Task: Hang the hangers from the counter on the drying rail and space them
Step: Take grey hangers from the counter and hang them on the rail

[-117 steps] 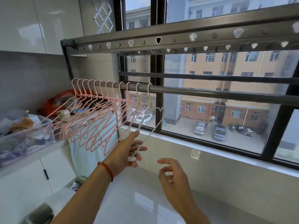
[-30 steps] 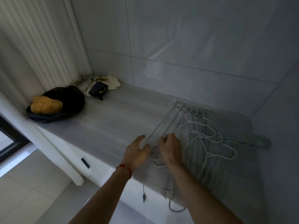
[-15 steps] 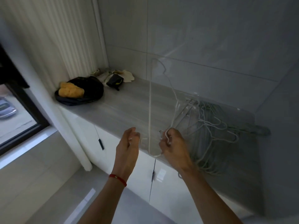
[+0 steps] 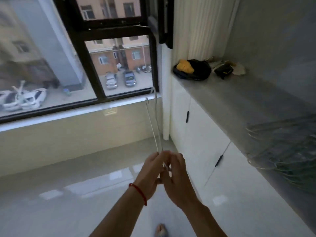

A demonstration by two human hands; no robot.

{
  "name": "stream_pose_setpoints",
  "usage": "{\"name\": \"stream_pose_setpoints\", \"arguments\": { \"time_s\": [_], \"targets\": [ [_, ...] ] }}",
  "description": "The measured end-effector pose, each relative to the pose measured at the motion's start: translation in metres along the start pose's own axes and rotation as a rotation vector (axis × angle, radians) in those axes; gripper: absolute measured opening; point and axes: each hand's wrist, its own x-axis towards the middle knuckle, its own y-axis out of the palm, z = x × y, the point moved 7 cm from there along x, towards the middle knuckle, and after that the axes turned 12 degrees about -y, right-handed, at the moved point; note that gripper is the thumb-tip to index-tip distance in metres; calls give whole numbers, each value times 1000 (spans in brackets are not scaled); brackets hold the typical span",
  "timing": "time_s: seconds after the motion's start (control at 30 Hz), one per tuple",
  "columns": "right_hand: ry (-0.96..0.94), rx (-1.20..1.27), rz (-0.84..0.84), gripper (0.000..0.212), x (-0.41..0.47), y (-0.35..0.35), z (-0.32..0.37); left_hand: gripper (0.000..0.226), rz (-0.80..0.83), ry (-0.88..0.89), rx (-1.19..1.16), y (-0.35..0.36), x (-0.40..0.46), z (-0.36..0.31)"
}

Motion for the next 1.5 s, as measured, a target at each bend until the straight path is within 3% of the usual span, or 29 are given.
{"name": "stream_pose_setpoints", "arguments": {
  "time_s": [0.17, 0.27, 0.53, 0.7, 0.97, 1.17, 1.5],
  "targets": [
    [-127, 184, 406, 36, -66, 95, 75, 30, -206, -9, -206, -107, -93, 76],
    [-135, 311, 555, 36, -96, 139, 114, 36, -366, -16, -281, -171, -150, 114],
    [6, 535, 654, 19, -122, 239, 203, 47, -680, 48, -445, -315, -314, 188],
    [84, 631, 703, 6, -147, 330, 273, 38, -775, 129, -492, -399, -419, 213],
    [10, 618, 714, 12, -195, 474, 417, 29, -820, 242, -417, -547, -550, 214],
    [-33, 642, 694, 10, -198, 543, 487, 29, -794, 323, -392, -653, -593, 188],
    [-106, 575, 695, 14, -139, 622, 518, 37, -827, 358, -429, -762, -598, 92]
  ]
}}
